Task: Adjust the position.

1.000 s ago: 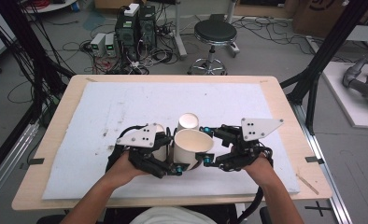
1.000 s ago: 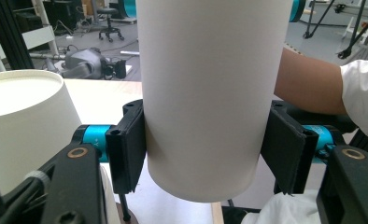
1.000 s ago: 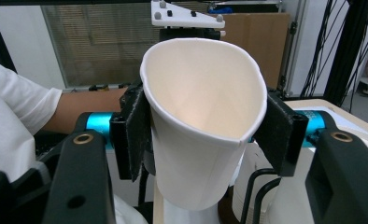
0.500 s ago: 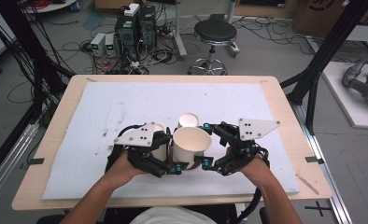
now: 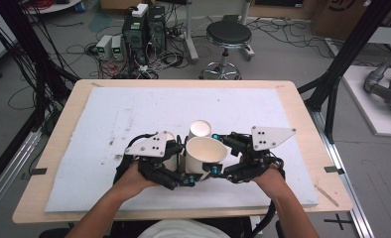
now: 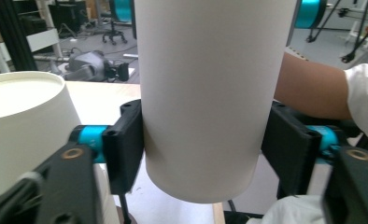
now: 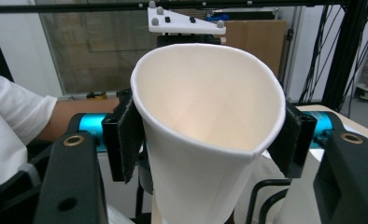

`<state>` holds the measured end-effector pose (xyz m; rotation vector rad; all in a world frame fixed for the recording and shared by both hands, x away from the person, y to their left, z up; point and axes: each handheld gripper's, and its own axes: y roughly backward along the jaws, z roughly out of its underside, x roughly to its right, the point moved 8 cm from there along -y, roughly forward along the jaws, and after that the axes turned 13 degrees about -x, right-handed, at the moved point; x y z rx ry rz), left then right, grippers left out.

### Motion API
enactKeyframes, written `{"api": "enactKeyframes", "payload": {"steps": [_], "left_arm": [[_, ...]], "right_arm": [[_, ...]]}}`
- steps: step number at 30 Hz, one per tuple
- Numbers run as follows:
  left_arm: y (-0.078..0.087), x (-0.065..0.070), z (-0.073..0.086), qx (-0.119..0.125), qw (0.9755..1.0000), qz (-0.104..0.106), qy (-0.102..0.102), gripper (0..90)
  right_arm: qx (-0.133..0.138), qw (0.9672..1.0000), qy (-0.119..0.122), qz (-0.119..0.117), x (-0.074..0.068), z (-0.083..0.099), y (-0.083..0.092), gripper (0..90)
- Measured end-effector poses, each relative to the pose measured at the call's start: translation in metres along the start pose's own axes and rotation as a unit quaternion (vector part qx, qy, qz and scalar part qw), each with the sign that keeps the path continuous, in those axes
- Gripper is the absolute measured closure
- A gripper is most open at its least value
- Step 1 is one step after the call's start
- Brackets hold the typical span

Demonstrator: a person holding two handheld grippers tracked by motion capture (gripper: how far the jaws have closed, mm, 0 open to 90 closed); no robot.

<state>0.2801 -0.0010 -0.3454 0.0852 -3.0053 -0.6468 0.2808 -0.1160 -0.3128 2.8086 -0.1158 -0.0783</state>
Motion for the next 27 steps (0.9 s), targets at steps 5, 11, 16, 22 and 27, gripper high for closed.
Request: {"api": "enactKeyframes", "payload": {"steps": [5,11,16,22,27], "left_arm": [[-0.004,0.001,0.003,-0.011,0.9999,0.002,-0.007,31.1],[-0.004,0.003,0.002,-0.012,0.9998,0.008,-0.013,36.0],[-0.003,0.003,0.002,-0.008,0.9999,0.008,-0.011,35.6],[-0.005,0.004,0.002,-0.009,0.9998,0.010,-0.014,35.7],[-0.005,0.003,0.002,-0.007,0.9999,0.009,-0.009,35.2]], "right_arm": [[-0.012,0.9999,0.004,0.009,0.001,-0.001,0.002,37.2],[-0.014,0.9999,0.001,-0.001,-0.002,-0.001,0.001,33.5],[0.002,0.9998,-0.018,0.002,-0.002,-0.002,-0.004,19.3],[0.000,0.9997,-0.017,-0.015,-0.003,0.000,-0.009,31.9],[0.000,0.9999,-0.009,-0.012,-0.003,0.000,-0.008,33.9]]}}
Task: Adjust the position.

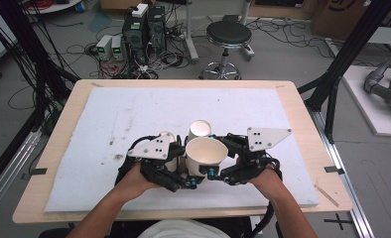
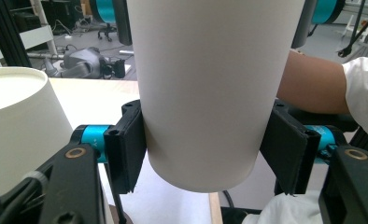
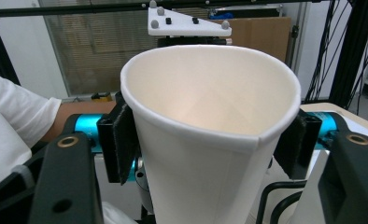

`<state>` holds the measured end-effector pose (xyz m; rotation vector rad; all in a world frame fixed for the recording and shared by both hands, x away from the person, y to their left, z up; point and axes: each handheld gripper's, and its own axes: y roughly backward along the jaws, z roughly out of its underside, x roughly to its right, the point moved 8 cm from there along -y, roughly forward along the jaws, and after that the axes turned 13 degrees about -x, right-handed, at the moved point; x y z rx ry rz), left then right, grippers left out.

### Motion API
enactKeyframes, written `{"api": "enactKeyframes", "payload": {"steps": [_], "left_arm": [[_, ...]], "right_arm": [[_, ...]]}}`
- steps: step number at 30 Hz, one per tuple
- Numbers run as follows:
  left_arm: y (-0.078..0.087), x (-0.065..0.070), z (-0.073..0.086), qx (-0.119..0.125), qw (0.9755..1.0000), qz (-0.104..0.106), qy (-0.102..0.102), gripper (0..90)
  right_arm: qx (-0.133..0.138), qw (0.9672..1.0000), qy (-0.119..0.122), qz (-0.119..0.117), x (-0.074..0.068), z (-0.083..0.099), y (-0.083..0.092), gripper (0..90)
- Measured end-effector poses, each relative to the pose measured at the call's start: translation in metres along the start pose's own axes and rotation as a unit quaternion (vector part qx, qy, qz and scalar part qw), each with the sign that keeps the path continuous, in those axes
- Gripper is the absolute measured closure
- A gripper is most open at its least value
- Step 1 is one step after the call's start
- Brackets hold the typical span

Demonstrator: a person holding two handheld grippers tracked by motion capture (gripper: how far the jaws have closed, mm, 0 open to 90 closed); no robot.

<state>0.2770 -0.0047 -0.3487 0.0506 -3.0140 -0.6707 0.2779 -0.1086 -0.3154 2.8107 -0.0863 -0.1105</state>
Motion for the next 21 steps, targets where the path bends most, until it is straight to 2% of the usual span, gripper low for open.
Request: {"api": "enactKeyframes", "payload": {"steps": [3,7,9,10,16,21], "left_arm": [[0.001,-0.003,0.001,0.000,0.9999,-0.006,0.012,27.2],[0.008,-0.007,-0.002,0.014,0.9995,-0.018,0.021,26.5],[0.019,-0.011,-0.006,0.030,0.9988,-0.031,0.024,26.5],[0.019,-0.011,-0.006,0.030,0.9988,-0.031,0.024,26.5],[0.048,-0.019,-0.012,0.058,0.9959,-0.062,0.031,26.5],[0.067,-0.024,-0.014,0.072,0.9935,-0.083,0.032,26.5]], "right_arm": [[0.004,0.9999,0.005,0.010,0.001,-0.002,0.002,34.8],[0.011,0.9995,0.009,0.027,0.004,-0.005,0.012,35.5],[0.014,0.9991,0.008,0.040,0.008,-0.007,0.022,35.6],[0.014,0.9988,0.010,0.045,0.009,-0.007,0.025,35.7],[0.009,0.9978,0.007,0.065,0.014,-0.008,0.038,35.8],[0.004,0.9977,0.004,0.068,0.015,-0.008,0.041,35.8]]}}
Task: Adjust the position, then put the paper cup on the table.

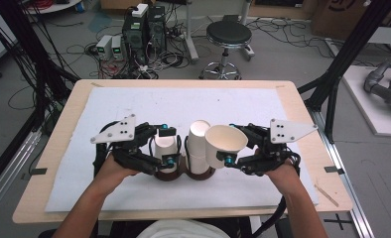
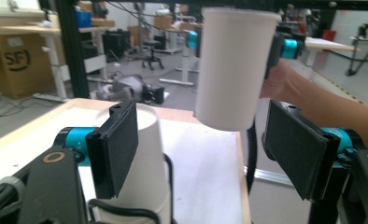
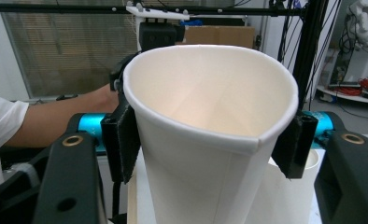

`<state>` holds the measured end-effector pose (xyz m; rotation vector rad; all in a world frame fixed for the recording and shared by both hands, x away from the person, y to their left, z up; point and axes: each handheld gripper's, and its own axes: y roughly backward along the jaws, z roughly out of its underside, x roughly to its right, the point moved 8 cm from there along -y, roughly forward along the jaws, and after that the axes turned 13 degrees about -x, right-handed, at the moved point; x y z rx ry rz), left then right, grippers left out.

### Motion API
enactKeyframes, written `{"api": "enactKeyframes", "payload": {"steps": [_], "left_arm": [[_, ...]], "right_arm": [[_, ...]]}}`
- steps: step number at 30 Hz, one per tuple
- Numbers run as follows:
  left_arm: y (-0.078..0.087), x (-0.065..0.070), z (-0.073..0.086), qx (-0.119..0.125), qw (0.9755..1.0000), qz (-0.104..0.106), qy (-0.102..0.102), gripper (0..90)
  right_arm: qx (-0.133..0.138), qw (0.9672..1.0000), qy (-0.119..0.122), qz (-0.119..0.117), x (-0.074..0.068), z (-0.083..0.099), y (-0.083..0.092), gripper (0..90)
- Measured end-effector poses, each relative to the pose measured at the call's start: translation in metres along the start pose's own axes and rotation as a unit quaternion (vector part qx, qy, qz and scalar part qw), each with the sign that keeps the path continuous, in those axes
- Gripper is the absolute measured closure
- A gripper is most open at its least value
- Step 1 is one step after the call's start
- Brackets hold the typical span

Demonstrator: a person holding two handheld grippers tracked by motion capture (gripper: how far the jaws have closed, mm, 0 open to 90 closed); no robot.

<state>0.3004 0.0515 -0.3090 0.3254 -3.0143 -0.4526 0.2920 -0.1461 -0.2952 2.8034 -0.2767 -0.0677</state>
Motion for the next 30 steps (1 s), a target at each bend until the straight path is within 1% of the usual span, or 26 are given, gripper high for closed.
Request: {"api": "enactKeyframes", "payload": {"steps": [2,6,7,8,9,11,13,18,19,22,25,28,30], "left_arm": [[0.007,-0.005,0.000,0.005,0.9999,-0.013,0.005,26.5],[0.019,-0.015,0.002,0.003,0.9990,-0.042,0.017,26.3],[0.021,-0.018,0.002,0.003,0.9985,-0.050,0.020,22.8],[0.024,-0.021,0.003,0.005,0.9977,-0.063,0.026,22.8],[0.026,-0.024,0.003,0.008,0.9971,-0.069,0.031,20.9],[0.030,-0.027,0.004,0.007,0.9961,-0.081,0.035,18.0],[0.033,-0.030,0.005,0.009,0.9957,-0.085,0.035,17.6],[0.042,-0.041,0.008,0.014,0.9935,-0.105,0.043,17.6],[0.044,-0.043,0.009,0.015,0.9931,-0.108,0.043,17.6],[0.049,-0.048,0.011,0.014,0.9913,-0.124,0.043,17.6],[0.055,-0.054,0.016,0.010,0.9893,-0.136,0.050,17.8],[0.060,-0.062,0.023,0.009,0.9867,-0.149,0.064,17.8],[0.063,-0.068,0.028,0.010,0.9843,-0.163,0.067,17.8]], "right_arm": [[-0.001,1.0000,0.001,0.000,0.000,0.000,0.000,35.7],[-0.009,0.9999,-0.006,-0.001,0.002,0.002,0.001,35.8],[-0.010,0.9999,-0.008,-0.002,0.002,0.003,0.001,35.7],[-0.010,0.9999,-0.008,-0.002,0.002,0.003,0.001,35.7],[-0.012,0.9999,-0.006,-0.003,0.002,0.003,0.001,35.8],[-0.014,0.9999,-0.006,-0.002,0.001,0.003,0.002,35.8],[-0.015,0.9999,-0.004,-0.001,0.002,0.002,0.003,35.8],[-0.014,0.9998,-0.008,0.014,0.006,0.003,0.012,35.7],[-0.014,0.9998,-0.008,0.014,0.006,0.003,0.012,35.7],[-0.018,0.9996,-0.007,0.022,0.007,0.004,0.015,35.7],[-0.025,0.9992,-0.003,0.032,0.009,0.004,0.018,35.7],[-0.022,0.9988,-0.008,0.042,0.012,0.005,0.026,35.7],[-0.022,0.9987,-0.007,0.045,0.013,0.006,0.028,35.7]]}}
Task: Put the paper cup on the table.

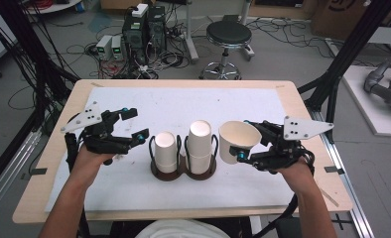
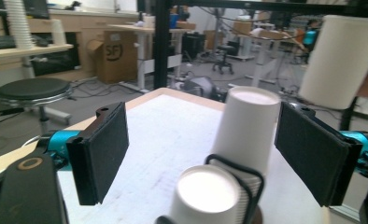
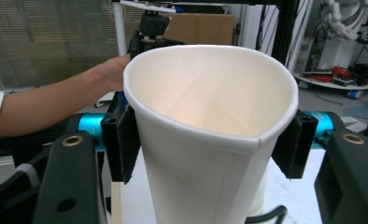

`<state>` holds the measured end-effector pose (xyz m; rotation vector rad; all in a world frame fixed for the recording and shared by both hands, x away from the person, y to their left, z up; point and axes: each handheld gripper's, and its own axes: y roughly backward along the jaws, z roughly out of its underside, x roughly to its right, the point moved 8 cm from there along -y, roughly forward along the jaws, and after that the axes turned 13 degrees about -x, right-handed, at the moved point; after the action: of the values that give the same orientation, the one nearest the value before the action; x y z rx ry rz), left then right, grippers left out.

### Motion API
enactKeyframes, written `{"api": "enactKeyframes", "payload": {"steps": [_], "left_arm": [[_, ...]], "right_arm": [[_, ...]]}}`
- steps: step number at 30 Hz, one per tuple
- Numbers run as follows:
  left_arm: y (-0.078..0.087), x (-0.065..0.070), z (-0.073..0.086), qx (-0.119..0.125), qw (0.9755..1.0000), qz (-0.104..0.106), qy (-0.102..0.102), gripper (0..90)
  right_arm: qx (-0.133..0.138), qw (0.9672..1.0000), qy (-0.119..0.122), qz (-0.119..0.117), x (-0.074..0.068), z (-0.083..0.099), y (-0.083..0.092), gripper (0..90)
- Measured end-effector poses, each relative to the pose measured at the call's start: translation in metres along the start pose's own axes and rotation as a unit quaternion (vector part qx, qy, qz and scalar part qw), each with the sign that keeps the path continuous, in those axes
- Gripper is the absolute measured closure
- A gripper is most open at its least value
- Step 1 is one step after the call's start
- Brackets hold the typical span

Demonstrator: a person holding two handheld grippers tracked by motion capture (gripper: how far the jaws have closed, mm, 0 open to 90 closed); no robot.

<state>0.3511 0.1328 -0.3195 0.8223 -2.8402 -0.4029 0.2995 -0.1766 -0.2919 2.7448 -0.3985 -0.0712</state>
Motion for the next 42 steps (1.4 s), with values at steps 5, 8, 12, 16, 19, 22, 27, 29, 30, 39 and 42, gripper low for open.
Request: {"api": "enactKeyframes", "payload": {"steps": [5,8,12,16,19,22,27,29,30,39,42], "left_arm": [[0.004,-0.018,0.013,-0.004,0.9995,-0.029,0.010,17.8],[0.007,-0.030,0.020,0.004,0.9986,-0.050,0.018,17.8],[0.008,-0.043,0.031,0.006,0.9972,-0.068,0.030,17.8],[0.005,-0.051,0.040,0.005,0.9966,-0.073,0.039,17.8],[0.004,-0.059,0.049,0.004,0.9954,-0.082,0.048,17.8],[0.003,-0.065,0.058,0.001,0.9944,-0.089,0.057,17.8],[0.002,-0.071,0.067,-0.003,0.9930,-0.100,0.063,17.8],[0.003,-0.072,0.068,0.000,0.9927,-0.102,0.065,17.8],[0.004,-0.073,0.069,-0.001,0.9924,-0.104,0.065,17.8],[0.001,-0.074,0.073,-0.010,0.9922,-0.108,0.062,17.8],[0.000,-0.074,0.075,-0.011,0.9922,-0.107,0.063,17.8]], "right_arm": [[0.004,0.9991,-0.008,0.040,0.017,0.007,0.016,35.7],[0.008,0.9983,-0.016,0.056,0.025,0.013,0.020,35.7],[-0.007,0.9939,-0.043,0.102,0.048,0.033,0.022,35.7],[-0.013,0.9895,-0.053,0.134,0.063,0.048,0.020,35.8],[-0.012,0.9859,-0.060,0.156,0.073,0.057,0.019,36.0],[-0.017,0.9802,-0.069,0.185,0.083,0.068,0.017,36.0],[-0.042,0.9678,-0.088,0.232,0.103,0.095,0.009,36.0],[-0.049,0.9643,-0.099,0.241,0.110,0.104,0.006,36.0],[-0.051,0.9623,-0.100,0.248,0.113,0.108,0.004,36.0],[-0.091,0.9452,-0.134,0.284,0.136,0.141,-0.010,36.2],[-0.094,0.9418,-0.149,0.286,0.143,0.150,-0.011,36.2]]}}
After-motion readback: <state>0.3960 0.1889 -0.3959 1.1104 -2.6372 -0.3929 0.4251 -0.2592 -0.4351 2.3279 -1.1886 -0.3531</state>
